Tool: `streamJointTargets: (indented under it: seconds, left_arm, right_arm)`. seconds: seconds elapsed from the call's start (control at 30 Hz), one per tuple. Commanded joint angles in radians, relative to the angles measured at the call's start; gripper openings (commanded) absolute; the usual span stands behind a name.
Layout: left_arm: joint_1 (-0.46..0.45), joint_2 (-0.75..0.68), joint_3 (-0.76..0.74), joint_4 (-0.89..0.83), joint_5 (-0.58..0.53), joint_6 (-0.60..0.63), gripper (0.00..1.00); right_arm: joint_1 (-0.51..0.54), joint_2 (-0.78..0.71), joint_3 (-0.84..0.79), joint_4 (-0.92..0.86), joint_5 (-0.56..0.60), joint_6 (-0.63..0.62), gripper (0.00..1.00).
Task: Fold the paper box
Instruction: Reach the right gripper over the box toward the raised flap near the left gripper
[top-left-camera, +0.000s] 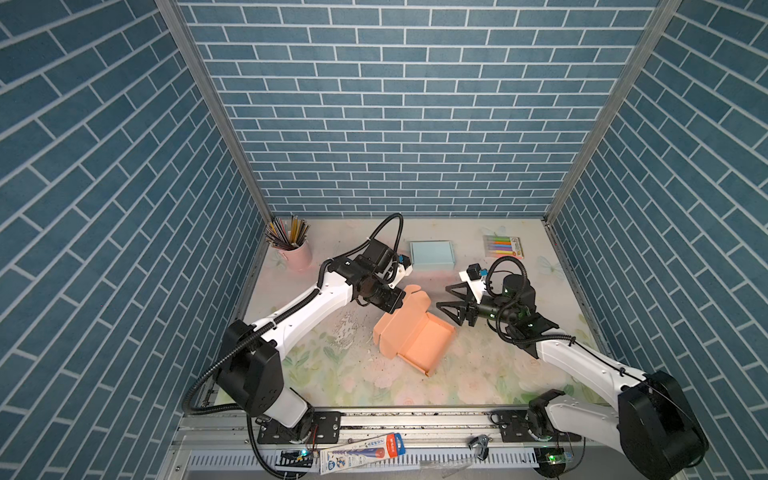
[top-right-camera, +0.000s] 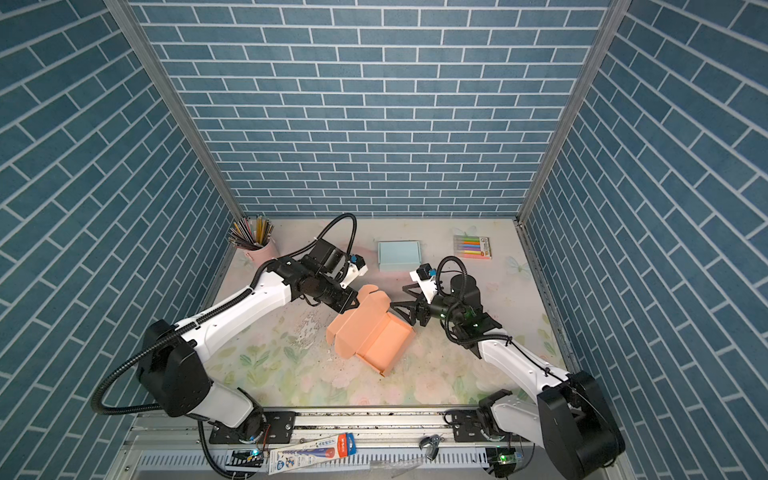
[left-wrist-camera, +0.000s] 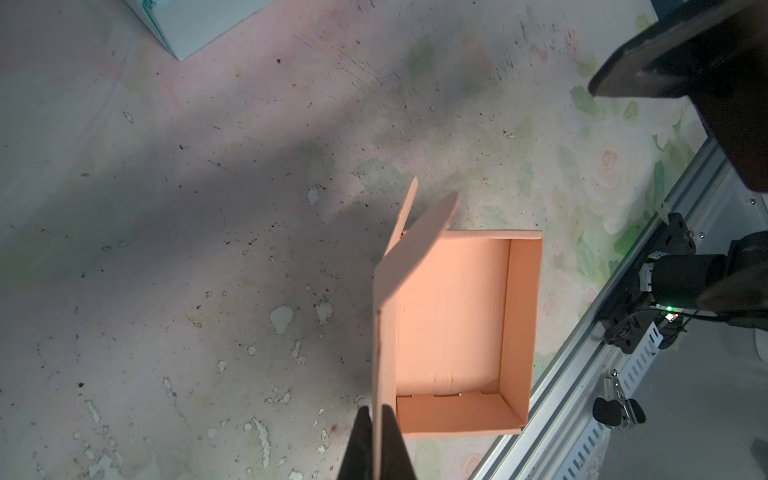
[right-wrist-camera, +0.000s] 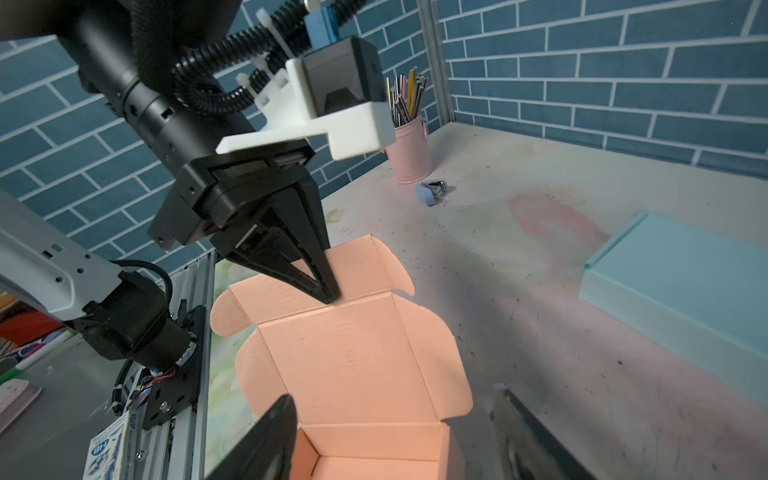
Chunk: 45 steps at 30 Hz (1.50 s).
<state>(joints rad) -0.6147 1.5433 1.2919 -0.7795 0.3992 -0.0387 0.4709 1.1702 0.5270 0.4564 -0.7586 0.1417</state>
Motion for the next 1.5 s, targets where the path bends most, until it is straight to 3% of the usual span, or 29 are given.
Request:
streamJointTargets:
  seconds: [0.0, 0.4, 0.9, 1.07, 1.3, 1.47]
  left_arm:
    - [-0.008, 0.026, 0.046, -0.068, 0.006, 0.056, 0.01]
    - [-0.034, 0.033, 0.084, -0.101, -0.03, 0.065, 0.01]
    - [-0.041, 0.035, 0.104, -0.121, -0.057, 0.071, 0.02]
    - [-0.042, 0.031, 0.096, -0.119, -0.056, 0.069, 0.02]
    - [-0.046, 0.038, 0.106, -0.129, -0.081, 0.067, 0.02]
    - [-0.053, 0.044, 0.116, -0.138, -0.101, 0.068, 0.03]
  right_arm:
    - [-0.003, 0.046, 0.008, 0.133, -0.104, -0.115, 0.74]
    - [-0.003, 0.35, 0.254, -0.099, -0.228, -0.289, 0.71]
    - [0.059, 0.444, 0.305, -0.199, -0.166, -0.355, 0.7]
    - [0.082, 0.46, 0.34, -0.243, -0.13, -0.357, 0.57]
    - [0.095, 0.426, 0.318, -0.234, -0.103, -0.368, 0.28]
    - [0.097, 0.41, 0.306, -0.229, -0.09, -0.375, 0.22]
